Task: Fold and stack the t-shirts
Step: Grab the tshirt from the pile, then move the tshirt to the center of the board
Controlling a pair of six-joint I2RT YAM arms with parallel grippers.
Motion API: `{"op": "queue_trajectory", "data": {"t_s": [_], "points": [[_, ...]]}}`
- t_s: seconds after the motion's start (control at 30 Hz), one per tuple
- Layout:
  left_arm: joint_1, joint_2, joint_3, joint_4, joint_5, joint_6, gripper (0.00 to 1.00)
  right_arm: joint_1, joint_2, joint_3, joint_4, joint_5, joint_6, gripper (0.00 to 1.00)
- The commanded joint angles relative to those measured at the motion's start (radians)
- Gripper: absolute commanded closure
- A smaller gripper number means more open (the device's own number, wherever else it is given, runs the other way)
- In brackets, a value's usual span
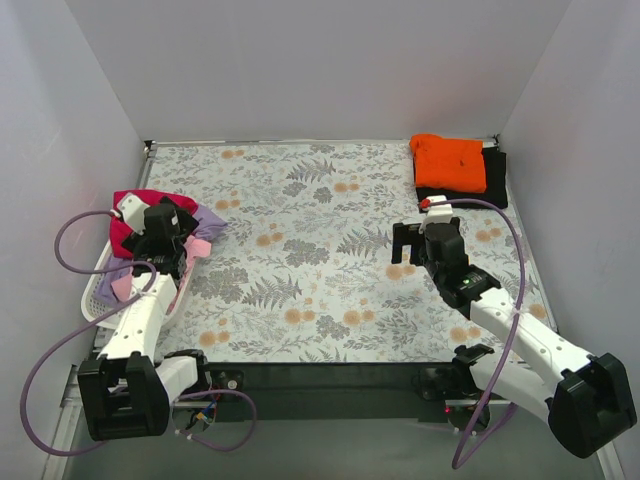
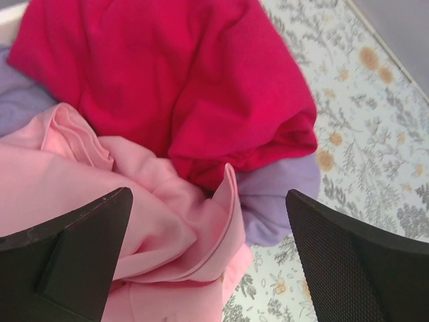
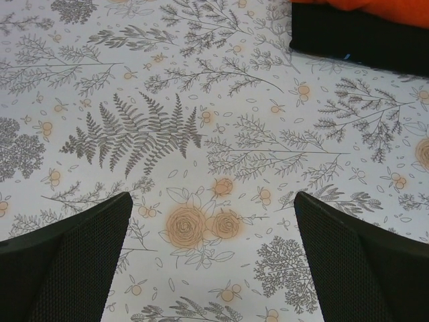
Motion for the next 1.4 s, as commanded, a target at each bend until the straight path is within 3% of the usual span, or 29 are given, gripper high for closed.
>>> {"op": "queue_trajectory", "data": {"t_s": [0.0,0.13,0.27,0.33,0.37,0.47,0.57,0.6,0.73,0.9,1.03,1.17,1.2,1.27,1.37], "points": [[-0.001,-0.019,-0.029,-0.024,0.034,-0.022,0.10,-0.002,0.004,0.000,0.070,-0.054,0.014,0.02],[-0.004,-0.003,-0.036,-0.023,0.062,-0.022,0.22,-0.002,0.014,0.000,0.070,-0.061,0.019,0.02],[-0.030,0.025,-0.042,-0.015,0.056,-0.011,0.25,-0.002,0.015,-0.003,0.072,-0.055,0.019,0.02],[-0.034,0.043,-0.049,-0.009,0.056,-0.006,0.33,-0.002,0.010,-0.003,0.072,-0.053,0.019,0.02],[-0.035,0.045,-0.050,-0.006,0.068,-0.003,0.42,-0.002,0.008,-0.003,0.072,-0.048,0.019,0.02],[-0.038,0.047,-0.052,0.011,0.091,0.006,0.51,-0.002,0.004,-0.006,0.072,-0.042,0.017,0.02],[-0.040,0.033,-0.046,0.019,0.114,0.017,0.76,-0.002,-0.002,-0.007,0.072,-0.039,0.016,0.02],[-0.040,0.011,-0.041,0.019,0.114,0.012,1.00,-0.002,-0.005,-0.006,0.072,-0.038,0.016,0.02],[-0.040,-0.055,0.008,0.017,0.129,0.013,1.00,-0.002,-0.013,-0.006,0.072,-0.030,0.013,0.02],[-0.058,-0.073,0.198,0.025,0.238,0.035,1.00,-0.002,-0.025,-0.007,0.070,-0.018,0.008,0.02],[-0.168,-0.032,0.350,0.092,0.416,0.086,1.00,-0.002,-0.038,-0.011,0.070,-0.005,0.002,0.02],[-0.253,0.094,0.485,0.166,0.846,0.067,1.00,-0.001,-0.039,-0.008,0.070,0.011,-0.001,0.02],[-0.273,0.117,0.528,0.184,0.899,0.063,1.00,-0.002,-0.044,-0.006,0.069,0.016,-0.001,0.02],[-0.346,0.158,0.556,0.184,0.983,0.063,1.00,-0.002,-0.047,0.002,0.061,0.027,-0.003,0.02],[-0.431,0.211,0.533,0.211,0.961,0.069,1.00,-0.002,-0.059,0.015,0.040,0.063,-0.006,0.02]]}}
